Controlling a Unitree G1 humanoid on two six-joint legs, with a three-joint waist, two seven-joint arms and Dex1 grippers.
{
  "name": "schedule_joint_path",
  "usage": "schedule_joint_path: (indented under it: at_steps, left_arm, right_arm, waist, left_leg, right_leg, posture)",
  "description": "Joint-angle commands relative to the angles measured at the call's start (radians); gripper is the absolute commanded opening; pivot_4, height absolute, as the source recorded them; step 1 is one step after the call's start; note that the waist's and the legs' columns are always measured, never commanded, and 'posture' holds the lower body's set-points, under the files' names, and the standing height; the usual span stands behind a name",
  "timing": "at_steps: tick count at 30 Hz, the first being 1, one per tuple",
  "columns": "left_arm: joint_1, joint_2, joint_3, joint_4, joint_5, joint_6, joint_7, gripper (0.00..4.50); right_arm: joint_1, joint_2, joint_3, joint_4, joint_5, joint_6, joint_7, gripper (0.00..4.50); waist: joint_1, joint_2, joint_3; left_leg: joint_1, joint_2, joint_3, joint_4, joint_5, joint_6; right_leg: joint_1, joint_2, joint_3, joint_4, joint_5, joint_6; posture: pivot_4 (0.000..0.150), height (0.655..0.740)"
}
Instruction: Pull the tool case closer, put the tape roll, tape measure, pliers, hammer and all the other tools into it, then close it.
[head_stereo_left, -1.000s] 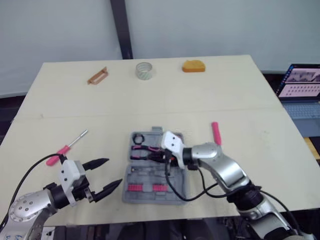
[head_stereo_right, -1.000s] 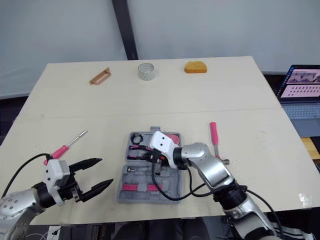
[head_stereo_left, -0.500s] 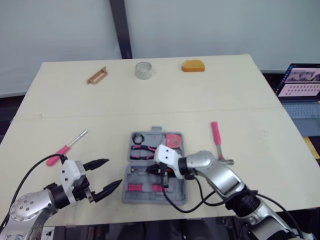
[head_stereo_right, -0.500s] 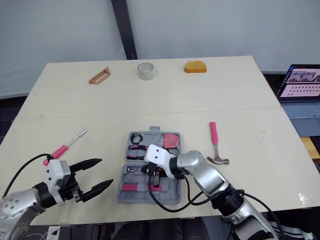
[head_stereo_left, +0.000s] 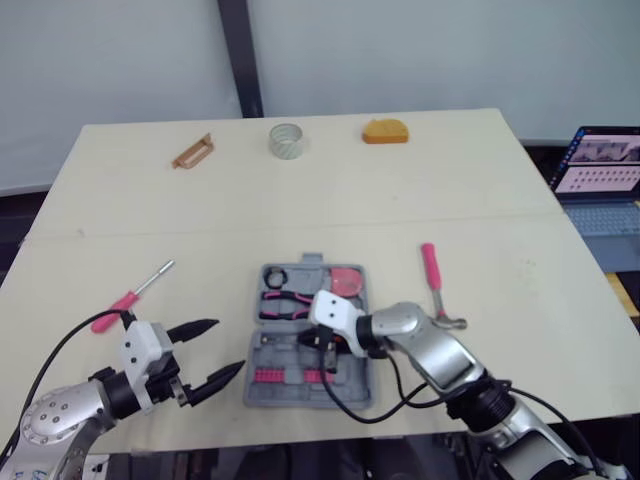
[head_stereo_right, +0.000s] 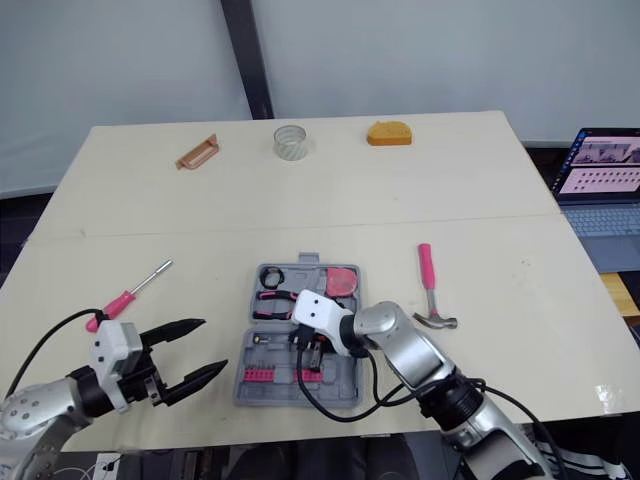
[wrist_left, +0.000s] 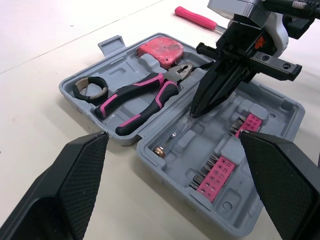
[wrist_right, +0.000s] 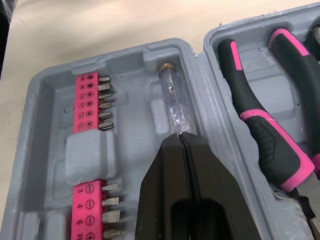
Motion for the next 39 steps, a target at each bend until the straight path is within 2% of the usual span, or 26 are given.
schedule_joint_path:
  at_steps: [1, 22, 39]
  left_arm:
    - [0.011, 0.0, 0.002, -0.03, -0.007, -0.007, 0.004, 4.5]
    - [0.023, -0.001, -0.006, -0.039, -0.012, -0.007, 0.007, 4.5]
    - [0.022, 0.002, -0.005, -0.045, -0.016, 0.0, 0.009, 4.5]
  right_arm:
    - [-0.004, 0.012, 0.011, 0.002, -0.009, 0.034, -0.015, 0.05]
    - [-0.018, 0.023, 0.034, 0.057, -0.031, 0.277, -0.065, 0.05]
    - [-0.008, -0.002, 0.118, 0.08, -0.058, 0.292, -0.066, 0.05]
  waist:
    - [0.0, 0.0, 0.0]
    - [0.0, 0.0, -0.001]
    - [0.0, 0.001, -0.003]
  left_leg:
    - [0.0, 0.0, 0.0, 0.0, 0.0, 0.0]
    - [0.002, 0.0, 0.0, -0.001, 0.0, 0.0]
    - [0.003, 0.0, 0.0, -0.001, 0.0, 0.0]
  right_leg:
    - [0.0, 0.0, 0.0, 0.0, 0.0, 0.0]
    - [0.001, 0.0, 0.0, 0.001, 0.0, 0.0]
    - [0.002, 0.0, 0.001, 0.001, 0.0, 0.0]
  posture:
    - [0.15, 0.74]
    - [0.15, 0.74]
    - [0.15, 0.74]
